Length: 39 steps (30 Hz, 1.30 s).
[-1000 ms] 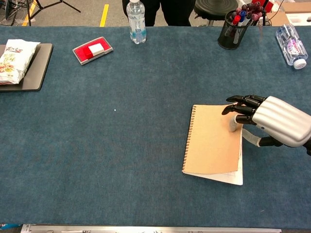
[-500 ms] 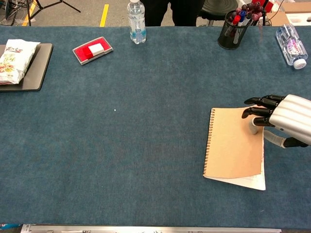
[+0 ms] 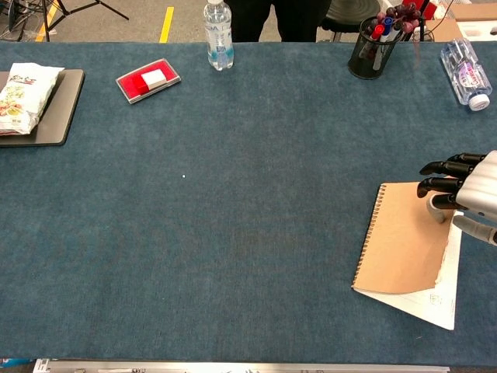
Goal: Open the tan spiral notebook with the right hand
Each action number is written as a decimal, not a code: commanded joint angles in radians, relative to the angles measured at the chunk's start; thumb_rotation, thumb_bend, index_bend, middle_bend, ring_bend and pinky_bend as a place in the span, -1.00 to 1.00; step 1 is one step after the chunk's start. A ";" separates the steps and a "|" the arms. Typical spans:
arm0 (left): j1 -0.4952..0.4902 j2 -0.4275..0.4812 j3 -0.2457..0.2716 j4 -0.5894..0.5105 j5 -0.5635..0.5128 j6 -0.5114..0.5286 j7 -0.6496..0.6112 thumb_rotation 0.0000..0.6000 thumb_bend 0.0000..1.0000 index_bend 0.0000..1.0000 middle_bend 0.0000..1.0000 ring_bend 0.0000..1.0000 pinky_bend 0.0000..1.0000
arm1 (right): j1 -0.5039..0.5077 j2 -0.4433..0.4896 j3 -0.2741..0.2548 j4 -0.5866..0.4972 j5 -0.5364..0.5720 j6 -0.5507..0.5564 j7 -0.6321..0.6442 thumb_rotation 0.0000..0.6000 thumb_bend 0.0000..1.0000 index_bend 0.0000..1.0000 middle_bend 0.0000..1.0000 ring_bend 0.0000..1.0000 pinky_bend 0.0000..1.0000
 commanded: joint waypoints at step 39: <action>0.005 0.007 -0.001 -0.002 0.002 0.007 -0.018 1.00 -0.62 -0.12 -0.26 -0.58 -0.16 | 0.007 -0.197 0.181 0.088 -0.005 -0.007 0.000 1.00 0.05 0.40 -0.34 -0.66 -0.47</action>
